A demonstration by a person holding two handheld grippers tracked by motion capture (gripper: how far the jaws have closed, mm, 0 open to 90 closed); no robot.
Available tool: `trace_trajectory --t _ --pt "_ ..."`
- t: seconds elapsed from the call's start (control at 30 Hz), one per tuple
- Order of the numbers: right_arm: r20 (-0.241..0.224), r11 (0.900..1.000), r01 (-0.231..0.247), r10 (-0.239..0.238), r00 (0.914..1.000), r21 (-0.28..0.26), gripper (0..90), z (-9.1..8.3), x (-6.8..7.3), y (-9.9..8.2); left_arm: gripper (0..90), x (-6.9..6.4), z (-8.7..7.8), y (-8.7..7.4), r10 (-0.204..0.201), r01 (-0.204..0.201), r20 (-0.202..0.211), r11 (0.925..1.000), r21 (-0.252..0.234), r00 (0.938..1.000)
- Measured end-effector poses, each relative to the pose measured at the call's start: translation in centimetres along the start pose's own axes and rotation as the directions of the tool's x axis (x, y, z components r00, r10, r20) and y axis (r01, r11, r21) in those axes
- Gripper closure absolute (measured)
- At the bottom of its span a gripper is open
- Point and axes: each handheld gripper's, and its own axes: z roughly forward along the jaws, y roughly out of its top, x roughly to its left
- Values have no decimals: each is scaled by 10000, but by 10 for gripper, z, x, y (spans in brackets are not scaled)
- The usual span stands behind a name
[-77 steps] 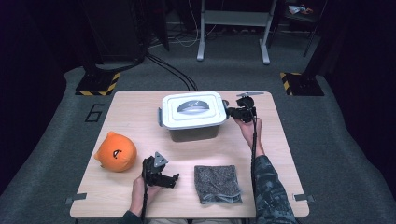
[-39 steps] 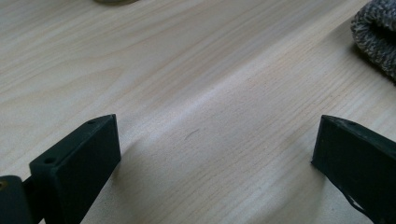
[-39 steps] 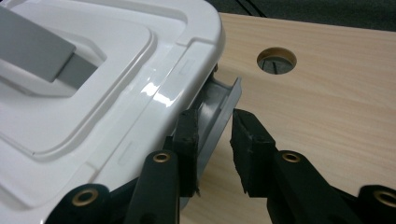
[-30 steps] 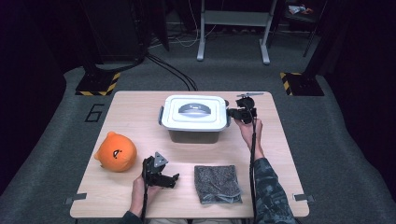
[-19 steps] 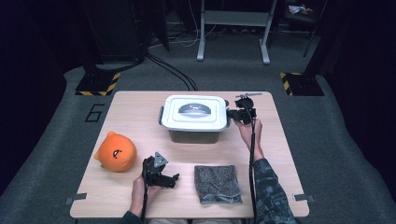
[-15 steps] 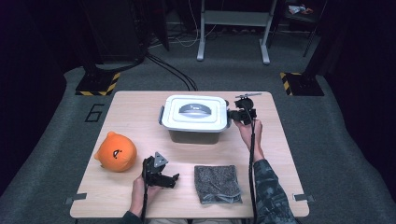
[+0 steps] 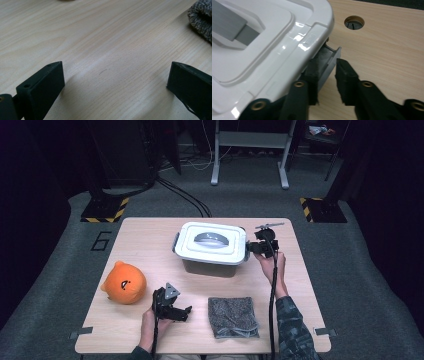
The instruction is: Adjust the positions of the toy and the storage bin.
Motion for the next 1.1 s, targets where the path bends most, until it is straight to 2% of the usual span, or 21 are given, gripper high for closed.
trace_trajectory --t 0.03,0.07,0.1,0.2,0.27,0.33,0.43,0.47,0.53,0.67,0.7,0.73,0.8,0.83,0.9,0.93,0.97,1.0,1.03,1.07,1.1 --pt "-162 10000 -54 54 9999 28 582 -1 -6 -2 7 0 0 0 29 -29 -23 10000 5 10000" --pt "-162 10000 -54 54 9999 28 582 -1 -6 -2 7 0 0 0 31 -31 -14 10000 8 10000" --pt "-248 9999 136 -138 9996 -79 499 -6 -11 -3 7 0 0 0 -21 21 11 10000 -2 10000" --pt "-337 9992 268 -278 9990 -289 417 -16 -12 -3 7 0 0 0 -29 29 21 10000 10 10000" --pt "-317 9980 469 -482 9983 -414 377 -21 -12 -2 7 0 0 0 -29 29 24 10000 12 10000" --pt "-770 9950 737 -788 9939 -673 346 -30 -7 3 7 0 0 0 -31 31 26 10000 14 10000" --pt "-971 9927 940 -1011 9901 -751 335 -33 -1 7 7 0 0 0 -30 30 25 10000 -7 10000" --pt "-1249 9868 1420 -1510 9806 -780 337 -32 7 12 7 0 0 0 -37 37 32 10000 -7 10000" --pt "-1351 9845 1580 -1671 9766 -756 345 -30 11 14 7 0 0 0 -42 42 36 10000 -9 10000" --pt "-1734 9695 2363 -2442 9541 -650 356 -17 32 24 7 0 0 0 -32 32 27 10000 12 10000" --pt "-1872 9594 2747 -2820 9410 -646 371 -10 41 30 7 0 0 0 -16 16 6 10000 -3 10000" --pt "-1872 9594 2747 -2820 9410 -646 371 -10 41 30 7 0 0 0 -16 16 6 10000 -3 10000" --pt "-1932 9505 3039 -3108 9306 -653 397 -5 51 34 7 0 0 0 39 -39 30 10000 64 10000" --pt "-2037 9362 3466 -3510 9140 -584 417 1 58 39 7 0 0 0 42 -42 26 10000 65 10000" --pt "-2033 9325 3562 -3607 9102 -598 438 3 60 40 7 0 0 0 44 -44 28 10000 62 10000" --pt "-2040 9234 3811 -3821 9013 -462 476 7 65 42 8 0 0 0 41 -41 23 10000 57 10000" --pt "-2040 9234 3811 -3821 9013 -462 476 7 65 42 8 0 0 0 45 -45 23 10000 57 10000" --pt "-1988 9277 3714 -3711 9071 -368 503 8 66 42 7 0 -1 0 73 -73 1 10000 58 10000" --pt "-1955 9231 3832 -3817 9034 -316 555 12 67 43 8 0 0 0 86 -86 21 10000 47 10000" --pt "-1955 9231 3832 -3817 9034 -316 555 12 67 43 7 0 0 0 86 -86 21 10000 47 10000" --pt "-1959 9158 4001 -3988 8959 -347 573 13 65 43 7 0 0 0 36 -36 41 10000 10 10000"
